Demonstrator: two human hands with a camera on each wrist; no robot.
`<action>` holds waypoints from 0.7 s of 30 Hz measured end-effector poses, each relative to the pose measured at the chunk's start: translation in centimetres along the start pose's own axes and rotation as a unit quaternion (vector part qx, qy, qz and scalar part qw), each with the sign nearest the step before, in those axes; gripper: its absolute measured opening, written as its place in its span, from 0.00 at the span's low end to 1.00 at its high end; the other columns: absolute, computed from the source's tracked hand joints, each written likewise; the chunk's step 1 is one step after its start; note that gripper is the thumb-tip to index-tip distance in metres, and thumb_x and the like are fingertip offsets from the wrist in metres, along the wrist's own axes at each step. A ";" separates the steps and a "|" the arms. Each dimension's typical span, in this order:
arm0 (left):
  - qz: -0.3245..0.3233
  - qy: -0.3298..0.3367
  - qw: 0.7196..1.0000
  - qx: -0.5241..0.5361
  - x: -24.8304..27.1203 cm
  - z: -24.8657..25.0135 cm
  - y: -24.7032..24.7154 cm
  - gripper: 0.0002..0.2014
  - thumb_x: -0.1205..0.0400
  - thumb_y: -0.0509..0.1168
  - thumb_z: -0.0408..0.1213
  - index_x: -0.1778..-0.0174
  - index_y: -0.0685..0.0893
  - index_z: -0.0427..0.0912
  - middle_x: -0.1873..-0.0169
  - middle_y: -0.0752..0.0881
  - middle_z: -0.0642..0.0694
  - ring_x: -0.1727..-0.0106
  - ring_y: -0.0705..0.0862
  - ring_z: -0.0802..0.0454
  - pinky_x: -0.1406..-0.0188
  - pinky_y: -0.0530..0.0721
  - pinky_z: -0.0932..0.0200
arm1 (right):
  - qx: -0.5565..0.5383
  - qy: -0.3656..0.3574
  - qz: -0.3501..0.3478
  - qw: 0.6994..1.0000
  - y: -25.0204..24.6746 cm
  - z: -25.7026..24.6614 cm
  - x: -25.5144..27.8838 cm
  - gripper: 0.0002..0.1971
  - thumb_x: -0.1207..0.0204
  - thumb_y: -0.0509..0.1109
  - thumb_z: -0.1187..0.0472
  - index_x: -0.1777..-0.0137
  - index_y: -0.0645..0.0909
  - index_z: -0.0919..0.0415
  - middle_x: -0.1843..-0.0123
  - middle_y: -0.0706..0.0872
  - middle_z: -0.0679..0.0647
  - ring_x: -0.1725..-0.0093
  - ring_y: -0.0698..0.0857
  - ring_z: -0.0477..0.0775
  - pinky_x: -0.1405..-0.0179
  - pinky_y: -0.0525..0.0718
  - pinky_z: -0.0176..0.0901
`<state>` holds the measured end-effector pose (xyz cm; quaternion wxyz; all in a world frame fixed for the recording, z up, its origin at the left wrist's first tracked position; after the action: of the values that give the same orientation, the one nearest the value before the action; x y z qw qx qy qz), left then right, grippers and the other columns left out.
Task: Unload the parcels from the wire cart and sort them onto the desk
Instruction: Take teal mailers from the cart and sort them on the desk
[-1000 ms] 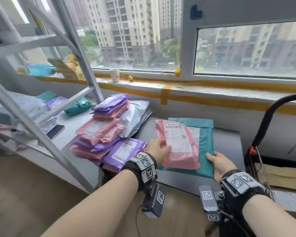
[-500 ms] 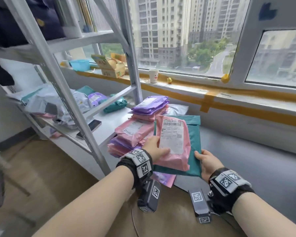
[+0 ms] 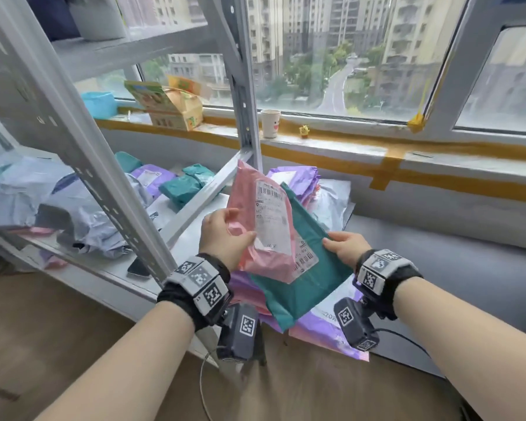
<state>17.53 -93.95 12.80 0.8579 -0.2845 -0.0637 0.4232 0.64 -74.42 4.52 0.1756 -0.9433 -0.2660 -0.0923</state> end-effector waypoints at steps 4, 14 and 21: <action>0.039 -0.015 0.999 -0.002 -1.6 -1.8 -2.5 0.24 0.28 0.75 0.30 0.37 0.79 0.40 0.37 0.78 0.44 0.41 0.77 0.53 0.39 0.74 0.64 | 0.186 -0.025 -0.042 0.981 2.6 -2.3 -2.5 0.16 0.19 0.65 0.62 0.32 0.80 0.61 0.34 0.84 0.57 0.43 0.84 0.54 0.45 0.80 0.30; 0.008 -0.116 0.993 -0.005 -2.6 -6.3 -1.3 0.24 0.27 0.74 0.27 0.35 0.78 0.36 0.36 0.79 0.41 0.36 0.79 0.47 0.37 0.76 0.60 | 0.359 -0.047 -0.032 0.931 4.9 -2.7 -10.0 0.12 0.24 0.71 0.55 0.45 0.86 0.61 0.47 0.88 0.56 0.46 0.85 0.56 0.47 0.80 0.42; -0.045 -0.237 0.968 0.064 -2.2 -9.6 4.0 0.26 0.27 0.72 0.24 0.32 0.76 0.36 0.34 0.79 0.40 0.42 0.84 0.41 0.39 0.84 0.45 | 0.253 0.075 0.013 0.964 2.4 3.3 -12.4 0.31 0.41 0.76 0.37 0.48 0.70 0.58 0.55 0.78 0.58 0.58 0.79 0.56 0.62 0.76 0.45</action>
<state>16.81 -97.88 2.95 0.8526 -0.1172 -0.2507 0.4432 -8.25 -80.93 -2.54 0.4293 -0.8618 -0.2548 -0.0897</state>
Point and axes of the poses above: each hand's wrist, its own x-axis away from the middle knuckle, its own y-axis out of the palm, z = x × y, the point moved 10 cm from there along -x, towards the middle knuckle
